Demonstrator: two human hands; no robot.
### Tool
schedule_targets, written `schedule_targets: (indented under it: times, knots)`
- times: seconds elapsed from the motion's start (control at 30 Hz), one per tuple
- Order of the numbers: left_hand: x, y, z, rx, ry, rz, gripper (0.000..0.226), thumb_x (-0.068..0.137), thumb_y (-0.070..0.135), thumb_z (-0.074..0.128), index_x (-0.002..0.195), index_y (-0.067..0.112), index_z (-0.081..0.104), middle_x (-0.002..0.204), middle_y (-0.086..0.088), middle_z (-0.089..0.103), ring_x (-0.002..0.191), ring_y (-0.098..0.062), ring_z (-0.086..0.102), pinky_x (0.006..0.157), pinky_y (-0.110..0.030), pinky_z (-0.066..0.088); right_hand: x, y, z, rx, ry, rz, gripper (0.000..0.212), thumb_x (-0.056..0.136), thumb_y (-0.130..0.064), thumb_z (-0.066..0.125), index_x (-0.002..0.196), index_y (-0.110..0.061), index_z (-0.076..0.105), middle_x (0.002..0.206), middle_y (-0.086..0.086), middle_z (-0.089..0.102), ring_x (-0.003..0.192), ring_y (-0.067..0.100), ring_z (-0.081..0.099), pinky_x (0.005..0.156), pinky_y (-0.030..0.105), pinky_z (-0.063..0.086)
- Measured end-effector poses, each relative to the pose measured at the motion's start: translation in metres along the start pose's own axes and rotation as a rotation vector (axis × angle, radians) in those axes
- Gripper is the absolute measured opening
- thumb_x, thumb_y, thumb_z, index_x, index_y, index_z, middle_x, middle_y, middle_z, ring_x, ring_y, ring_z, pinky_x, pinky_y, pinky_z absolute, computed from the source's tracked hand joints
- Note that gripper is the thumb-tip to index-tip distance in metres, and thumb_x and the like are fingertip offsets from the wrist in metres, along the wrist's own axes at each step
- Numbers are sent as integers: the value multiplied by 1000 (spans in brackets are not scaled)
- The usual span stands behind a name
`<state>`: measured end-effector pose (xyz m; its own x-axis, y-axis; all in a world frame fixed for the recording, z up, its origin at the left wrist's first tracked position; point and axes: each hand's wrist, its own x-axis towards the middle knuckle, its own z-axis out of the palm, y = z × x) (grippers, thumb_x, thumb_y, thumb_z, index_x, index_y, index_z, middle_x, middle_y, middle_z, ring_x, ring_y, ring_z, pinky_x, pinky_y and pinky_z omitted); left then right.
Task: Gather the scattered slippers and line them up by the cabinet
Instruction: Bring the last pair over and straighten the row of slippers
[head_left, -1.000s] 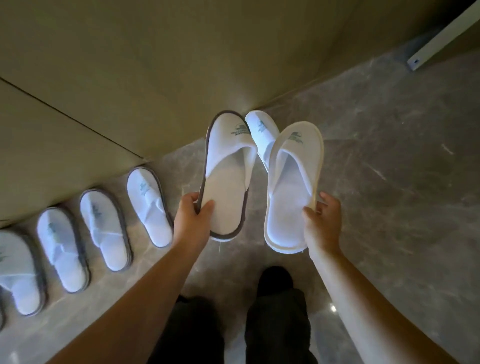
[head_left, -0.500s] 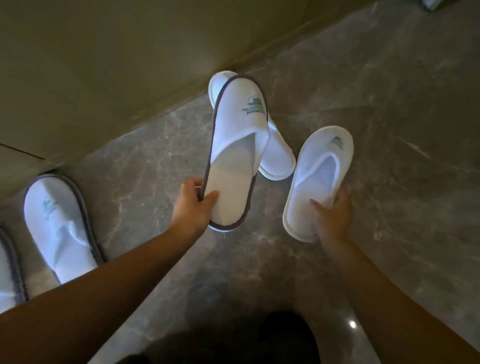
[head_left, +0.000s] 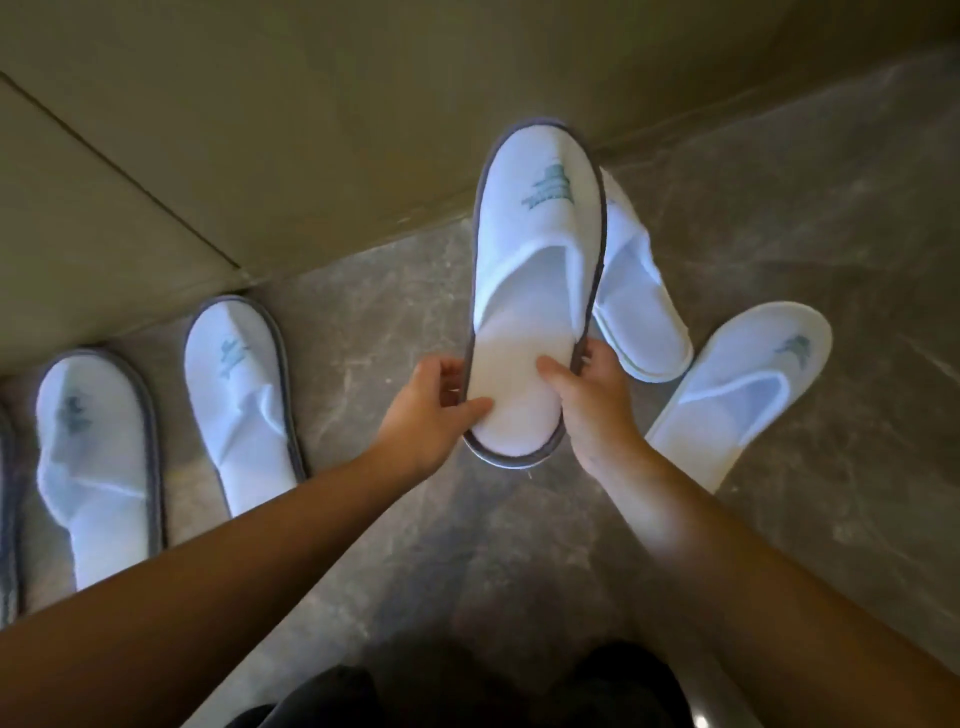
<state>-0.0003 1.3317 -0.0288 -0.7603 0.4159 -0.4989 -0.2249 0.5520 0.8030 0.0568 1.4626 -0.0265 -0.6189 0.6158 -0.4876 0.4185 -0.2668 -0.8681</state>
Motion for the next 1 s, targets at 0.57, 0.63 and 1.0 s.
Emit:
schedule_targets:
  times: [0.57,0.63,1.0]
  knots:
    - [-26,-167,-114,738,90,-255,100,69,54,65,142,31,0,154,-5,-15,141,-34,-9,113,-54,9,13,86,120,-592,-100,140,23,79,-12,60,96,-6,46,98,13,53,88,30,54,72,34,40]
    - [-23,-173,-111,751,81,-250,105,65,58,66,141,33,-2,153,-3,-18,141,-34,-12,113,-55,8,14,87,123,-670,-60,78,40,77,-13,64,109,2,47,110,19,57,100,35,56,79,37,42]
    - [-30,-193,-110,775,135,-200,109,58,63,68,139,37,0,153,-2,-16,140,-38,-9,111,-59,9,-27,99,151,-1187,-75,-132,112,62,-46,75,142,-9,7,147,23,18,131,37,26,104,48,30]
